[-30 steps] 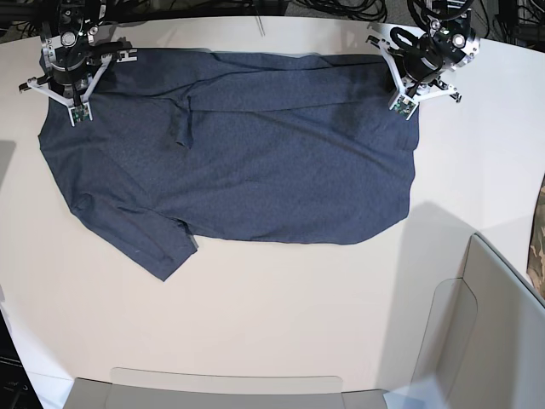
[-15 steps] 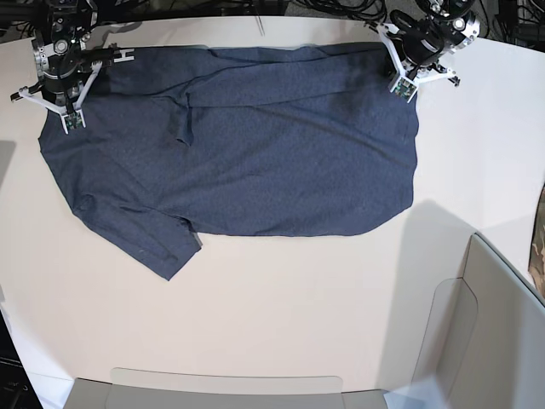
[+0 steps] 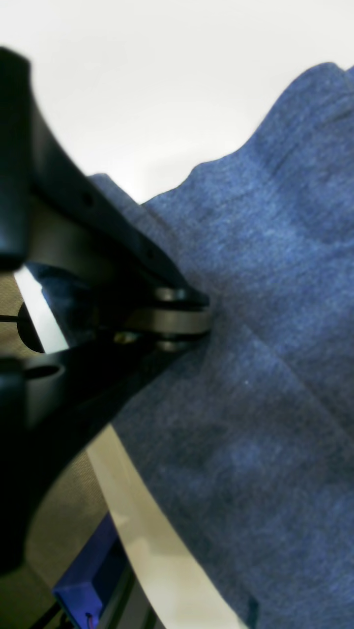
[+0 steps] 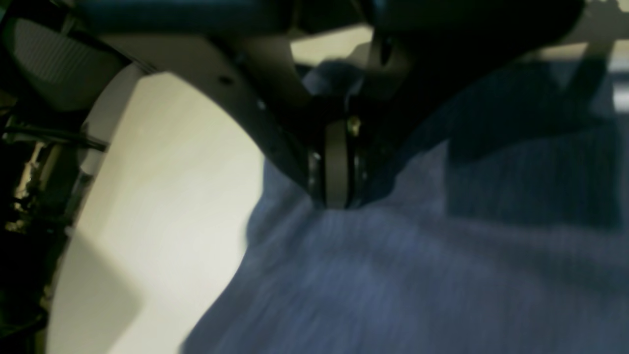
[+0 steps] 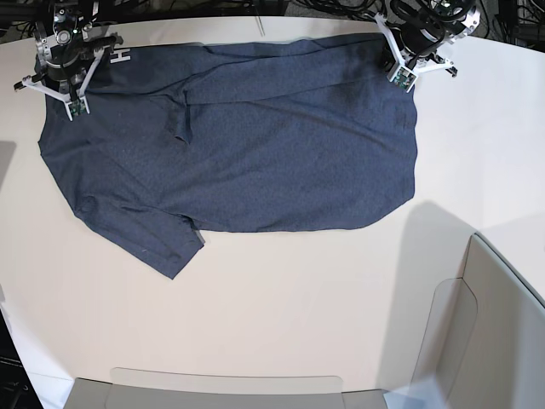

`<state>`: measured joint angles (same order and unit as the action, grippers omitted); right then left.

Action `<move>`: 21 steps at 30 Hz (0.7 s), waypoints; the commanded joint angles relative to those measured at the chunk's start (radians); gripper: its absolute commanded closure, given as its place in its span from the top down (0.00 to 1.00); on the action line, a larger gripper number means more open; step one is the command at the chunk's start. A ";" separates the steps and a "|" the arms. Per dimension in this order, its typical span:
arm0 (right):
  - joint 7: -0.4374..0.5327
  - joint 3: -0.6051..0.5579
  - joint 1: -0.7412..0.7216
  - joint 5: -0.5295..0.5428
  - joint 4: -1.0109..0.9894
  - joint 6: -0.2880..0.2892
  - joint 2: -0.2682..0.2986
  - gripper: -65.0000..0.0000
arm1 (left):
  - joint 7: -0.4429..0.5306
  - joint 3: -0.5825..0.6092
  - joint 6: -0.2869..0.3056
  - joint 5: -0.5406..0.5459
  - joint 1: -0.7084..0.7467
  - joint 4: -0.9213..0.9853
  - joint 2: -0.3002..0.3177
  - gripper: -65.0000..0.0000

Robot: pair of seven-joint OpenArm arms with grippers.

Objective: Layout the t-shirt on the table in an organized manner, then fold the t-shirt properly
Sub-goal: 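Drag the collar edge with both grippers away from the hem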

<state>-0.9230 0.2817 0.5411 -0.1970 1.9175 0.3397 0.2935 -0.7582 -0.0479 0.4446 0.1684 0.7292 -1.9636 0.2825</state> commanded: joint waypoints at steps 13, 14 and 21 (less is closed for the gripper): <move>0.008 -0.002 0.080 -0.011 0.023 -0.004 0.039 0.00 | -0.174 0.012 0.038 -0.039 0.036 0.033 0.001 0.00; 0.008 -0.002 0.083 -0.011 0.023 -0.006 0.042 0.00 | -0.174 0.012 0.038 -0.039 0.036 0.033 0.002 0.00; 0.008 0.034 0.078 -0.011 0.026 -0.009 0.042 0.00 | -0.174 0.009 0.038 -0.039 0.036 0.016 0.002 0.01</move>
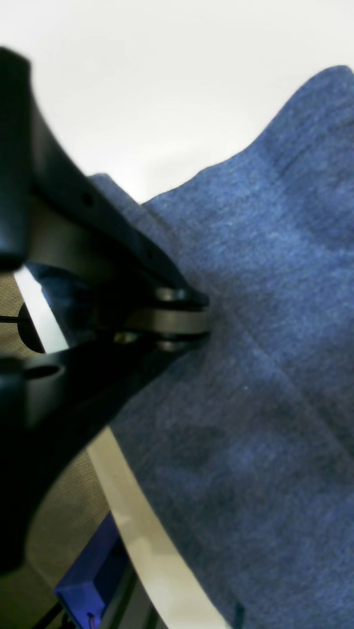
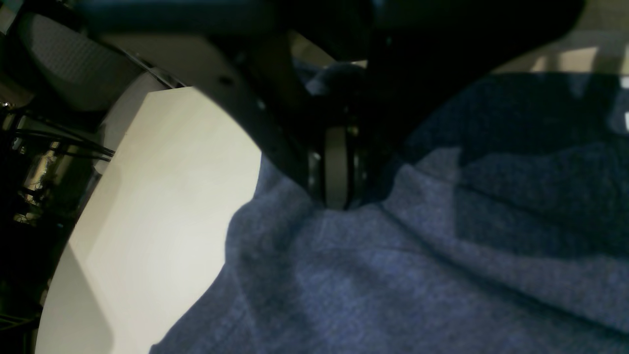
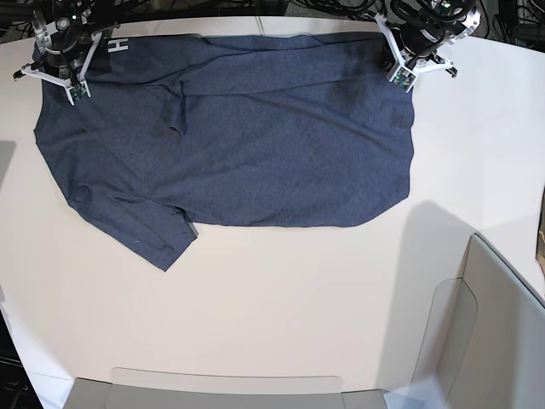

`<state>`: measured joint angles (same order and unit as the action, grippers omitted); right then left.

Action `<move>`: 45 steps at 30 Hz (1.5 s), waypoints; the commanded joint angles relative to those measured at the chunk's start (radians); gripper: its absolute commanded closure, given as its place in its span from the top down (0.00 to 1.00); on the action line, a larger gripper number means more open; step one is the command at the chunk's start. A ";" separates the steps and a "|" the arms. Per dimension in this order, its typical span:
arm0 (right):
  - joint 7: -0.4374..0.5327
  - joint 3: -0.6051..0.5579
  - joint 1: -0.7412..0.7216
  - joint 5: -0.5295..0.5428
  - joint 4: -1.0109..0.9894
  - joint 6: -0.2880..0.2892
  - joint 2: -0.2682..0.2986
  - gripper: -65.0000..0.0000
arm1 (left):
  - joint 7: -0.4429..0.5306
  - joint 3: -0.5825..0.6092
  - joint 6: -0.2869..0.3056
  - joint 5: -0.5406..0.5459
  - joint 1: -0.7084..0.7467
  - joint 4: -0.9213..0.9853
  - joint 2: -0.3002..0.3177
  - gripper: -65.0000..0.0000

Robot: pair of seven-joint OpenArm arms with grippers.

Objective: Layout the t-shirt on the table in an organized manner, then fold the t-shirt properly
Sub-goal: 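Drag the collar edge with both grippers away from the hem, then release the collar and move both grippers to the shirt's sides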

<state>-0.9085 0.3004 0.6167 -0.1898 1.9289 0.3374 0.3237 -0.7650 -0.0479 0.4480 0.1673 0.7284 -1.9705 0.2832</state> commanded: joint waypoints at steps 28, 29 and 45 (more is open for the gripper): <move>-0.010 0.181 -0.412 -0.018 0.116 -0.007 -0.136 0.00 | -0.244 -0.290 0.035 -0.038 -0.269 -0.117 -0.025 0.24; -0.013 0.181 -0.429 -0.018 0.114 -0.007 -0.136 0.00 | -0.245 -0.318 0.035 -0.033 -0.304 -0.114 -0.025 0.24; -0.237 0.181 -0.792 -0.010 0.025 0.001 -0.169 0.50 | -0.631 -0.550 0.079 0.463 -0.900 0.468 -0.019 0.42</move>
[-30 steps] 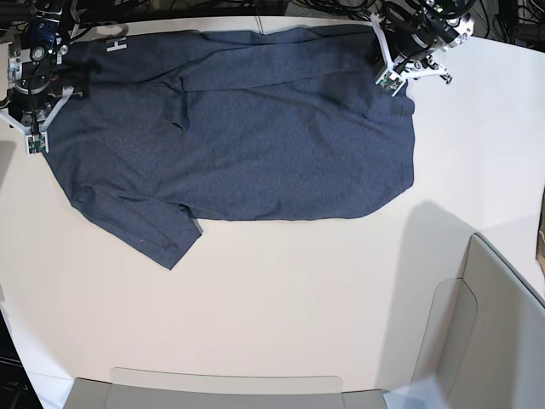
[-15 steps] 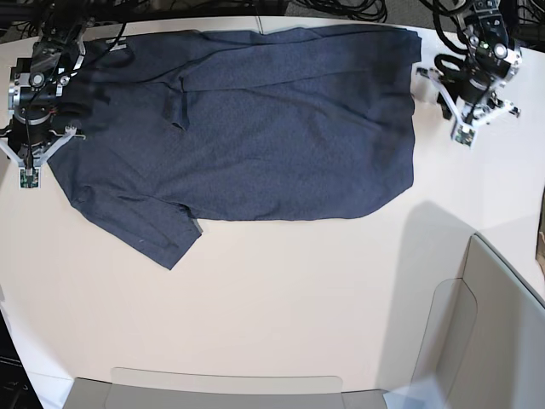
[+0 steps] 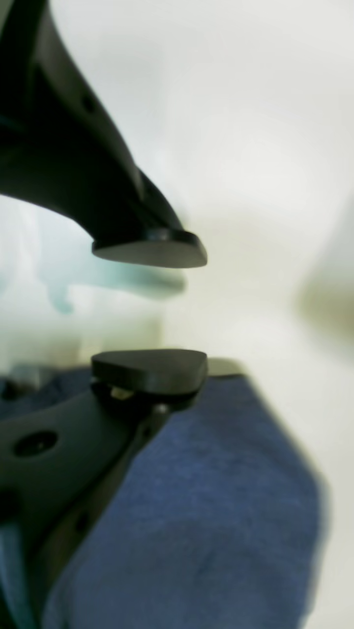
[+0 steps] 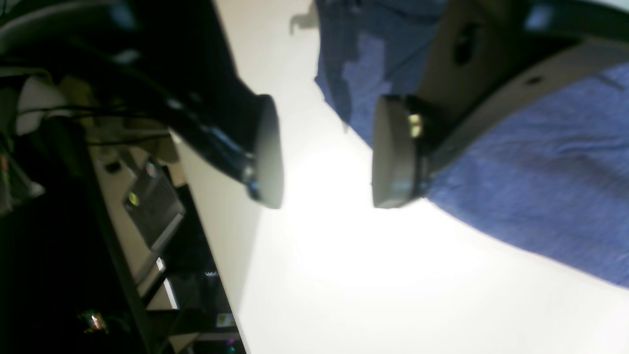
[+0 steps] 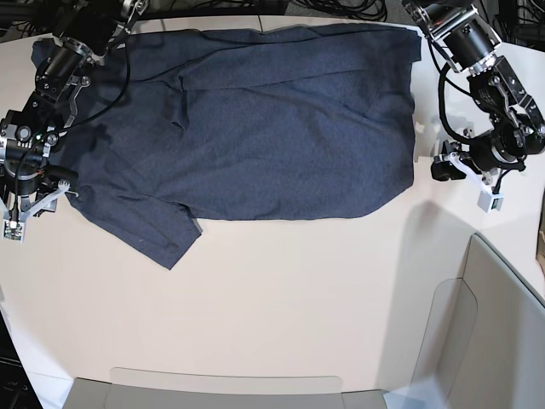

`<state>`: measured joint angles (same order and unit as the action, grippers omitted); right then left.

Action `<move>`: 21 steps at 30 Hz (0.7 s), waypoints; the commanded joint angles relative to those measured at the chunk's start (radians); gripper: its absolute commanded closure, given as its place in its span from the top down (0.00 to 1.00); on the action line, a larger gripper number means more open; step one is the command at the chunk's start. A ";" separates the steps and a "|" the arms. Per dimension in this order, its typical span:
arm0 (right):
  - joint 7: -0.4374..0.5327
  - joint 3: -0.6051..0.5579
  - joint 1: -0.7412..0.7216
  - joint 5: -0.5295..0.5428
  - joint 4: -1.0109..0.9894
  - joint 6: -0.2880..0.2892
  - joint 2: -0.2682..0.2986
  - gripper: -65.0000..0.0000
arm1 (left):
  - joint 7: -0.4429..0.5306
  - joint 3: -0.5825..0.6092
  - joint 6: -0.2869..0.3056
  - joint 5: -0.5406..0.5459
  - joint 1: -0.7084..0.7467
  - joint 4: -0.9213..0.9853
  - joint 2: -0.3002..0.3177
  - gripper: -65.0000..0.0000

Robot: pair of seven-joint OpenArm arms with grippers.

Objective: Layout the t-shirt on the table in an organized manner, then fold the t-shirt properly
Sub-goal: 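Release the collar and move both grippers to the shirt's sides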

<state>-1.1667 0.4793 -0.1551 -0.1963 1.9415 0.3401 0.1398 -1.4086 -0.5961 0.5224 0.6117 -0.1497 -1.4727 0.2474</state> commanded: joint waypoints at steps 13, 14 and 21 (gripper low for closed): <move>0.029 0.157 -0.093 0.324 -0.271 0.000 0.030 0.61 | 0.019 -0.002 0.006 0.116 -0.038 0.214 0.069 0.42; 0.029 0.175 -0.096 0.352 -0.299 0.000 0.031 0.61 | 0.019 0.000 0.006 0.116 -0.038 0.214 0.068 0.42; 0.029 0.217 -0.113 0.476 -0.405 0.000 0.074 0.61 | 0.019 0.104 0.006 0.116 -0.040 0.212 0.056 0.46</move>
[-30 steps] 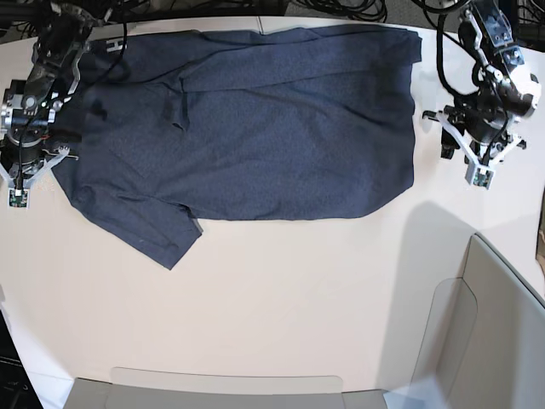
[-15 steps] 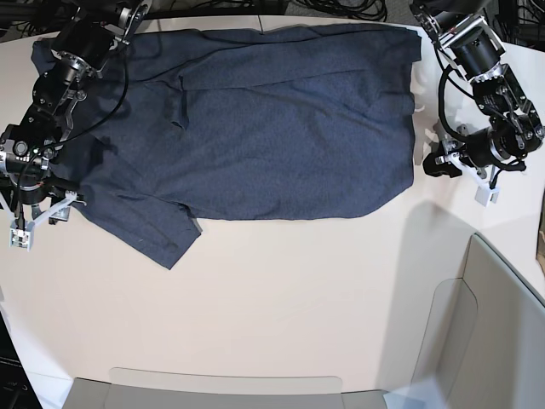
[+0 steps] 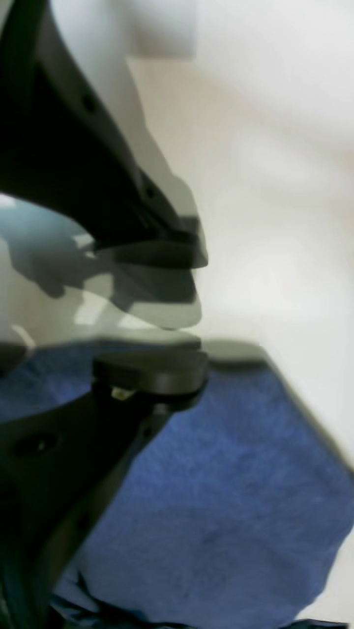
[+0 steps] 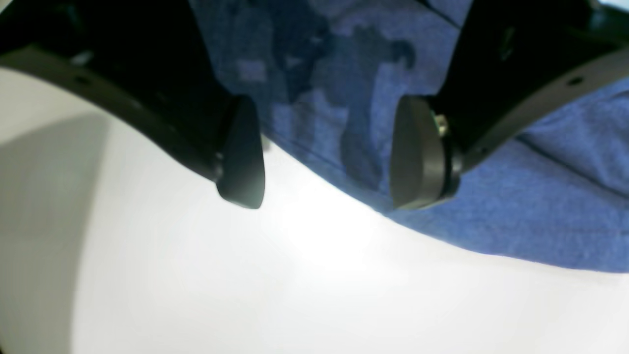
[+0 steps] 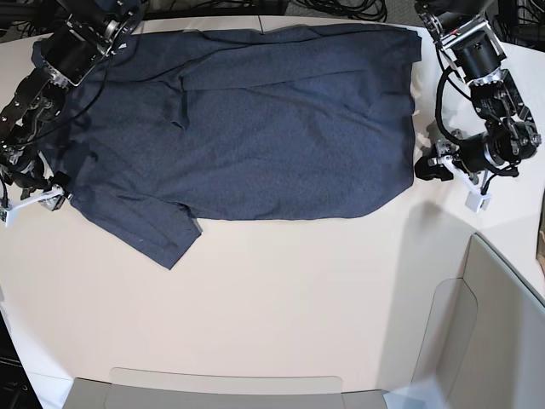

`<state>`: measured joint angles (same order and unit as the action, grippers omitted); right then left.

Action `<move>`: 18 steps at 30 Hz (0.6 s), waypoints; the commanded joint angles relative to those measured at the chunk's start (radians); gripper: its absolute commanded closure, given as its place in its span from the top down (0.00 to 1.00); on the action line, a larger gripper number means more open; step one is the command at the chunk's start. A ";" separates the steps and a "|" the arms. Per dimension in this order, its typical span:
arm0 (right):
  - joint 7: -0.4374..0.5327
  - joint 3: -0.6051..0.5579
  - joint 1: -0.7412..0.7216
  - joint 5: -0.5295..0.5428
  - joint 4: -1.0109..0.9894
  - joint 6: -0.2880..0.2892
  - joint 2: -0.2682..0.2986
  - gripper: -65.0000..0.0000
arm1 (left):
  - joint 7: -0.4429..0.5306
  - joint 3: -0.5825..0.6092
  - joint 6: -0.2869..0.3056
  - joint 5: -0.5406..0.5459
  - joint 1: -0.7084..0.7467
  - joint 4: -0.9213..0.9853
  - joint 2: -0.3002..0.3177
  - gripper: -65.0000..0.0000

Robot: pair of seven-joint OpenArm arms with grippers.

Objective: Layout the t-shirt on the table in an organized manner, then fold the t-shirt properly
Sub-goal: 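Release the collar and move both grippers to the shirt's sides, then grasp the shirt sides near the hem with both grippers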

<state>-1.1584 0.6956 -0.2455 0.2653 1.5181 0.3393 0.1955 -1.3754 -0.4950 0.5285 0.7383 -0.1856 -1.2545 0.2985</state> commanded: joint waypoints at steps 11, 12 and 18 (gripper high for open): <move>0.021 0.000 -0.022 0.050 -0.008 0.001 0.040 0.61 | -0.017 0.034 0.000 -0.010 -0.045 -0.003 -0.035 0.55; 0.021 0.000 -0.022 0.050 -0.008 0.001 0.040 0.61 | -0.017 0.045 0.000 -0.010 -0.045 0.005 -0.037 0.55; 0.021 0.000 -0.022 0.050 -0.008 0.001 0.037 0.61 | -0.008 0.075 0.000 -0.010 -0.041 0.054 -0.054 0.55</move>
<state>-1.1530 0.6952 -0.2466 0.3023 1.4948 0.3393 0.2150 -1.3514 -0.4252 0.5346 0.7681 -0.2272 -1.2022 0.2440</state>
